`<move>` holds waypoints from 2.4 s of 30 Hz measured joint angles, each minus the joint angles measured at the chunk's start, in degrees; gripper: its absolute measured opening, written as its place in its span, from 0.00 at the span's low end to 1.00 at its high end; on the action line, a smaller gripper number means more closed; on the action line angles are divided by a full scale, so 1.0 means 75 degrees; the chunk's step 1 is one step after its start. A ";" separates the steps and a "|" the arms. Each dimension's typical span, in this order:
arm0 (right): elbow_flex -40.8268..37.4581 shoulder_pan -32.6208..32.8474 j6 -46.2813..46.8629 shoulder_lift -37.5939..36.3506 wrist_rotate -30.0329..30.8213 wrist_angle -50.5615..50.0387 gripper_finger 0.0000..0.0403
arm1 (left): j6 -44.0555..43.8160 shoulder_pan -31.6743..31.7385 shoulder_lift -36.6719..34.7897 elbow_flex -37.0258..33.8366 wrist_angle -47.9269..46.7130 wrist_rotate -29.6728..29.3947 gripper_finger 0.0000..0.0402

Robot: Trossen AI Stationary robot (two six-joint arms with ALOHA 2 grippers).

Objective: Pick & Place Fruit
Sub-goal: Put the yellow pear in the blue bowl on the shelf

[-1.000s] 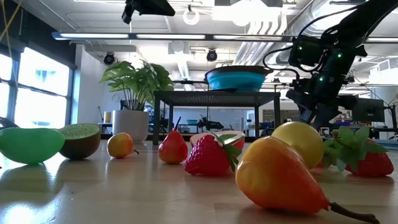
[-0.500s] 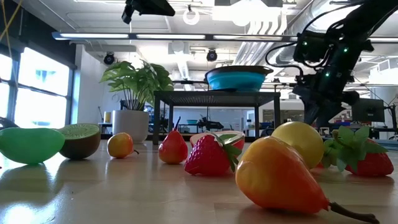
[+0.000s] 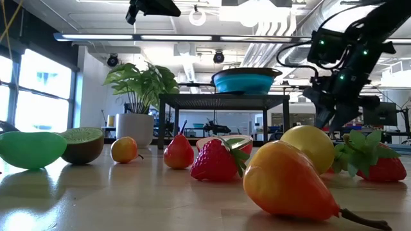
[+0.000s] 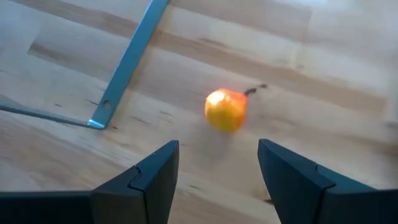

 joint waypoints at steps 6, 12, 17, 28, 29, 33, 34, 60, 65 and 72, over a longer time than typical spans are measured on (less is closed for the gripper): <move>-0.0395 0.0380 0.0858 0.0000 0.0377 0.0562 0.53 | 0.0000 -0.0001 0.0000 0.0000 -0.0001 0.0000 0.01; -0.0418 0.0408 0.1138 0.0079 0.0813 0.0600 0.53 | 0.0000 0.0000 0.0000 0.0000 0.0000 0.0000 0.01; -0.0418 0.0408 0.1271 0.0219 0.0705 0.0804 0.53 | 0.0000 0.0000 0.0000 0.0000 0.0000 0.0000 0.01; -0.0418 0.0542 0.1614 0.1167 0.0921 0.1429 0.53 | 0.0000 -0.0003 0.0000 0.0000 0.0000 0.0000 0.01; -0.0417 0.0542 0.1636 0.1256 0.0982 0.1494 0.53 | 0.0000 -0.0001 0.0000 0.0000 0.0000 0.0000 0.01; -0.0418 0.0542 0.1945 0.1574 0.1225 0.1582 0.53 | 0.0000 -0.0003 0.0000 0.0000 -0.0003 0.0000 0.01; -0.0415 0.0542 0.1954 0.1618 0.1244 0.1617 0.53 | 0.0000 -0.0003 0.0000 0.0000 0.0000 0.0000 0.01; -0.0409 0.0122 0.1964 0.2550 0.1628 0.2343 0.51 | 0.0000 0.0000 0.0000 0.0000 -0.0003 -0.0002 0.01; -0.0409 0.0122 0.1970 0.2553 0.1611 0.2314 0.41 | 0.0000 -0.0001 -0.0001 0.0000 -0.0003 -0.0003 0.01; -0.0409 0.0119 0.1976 0.2550 0.1563 0.2328 0.31 | 0.0000 -0.0003 0.0000 0.0000 -0.0003 0.0000 0.01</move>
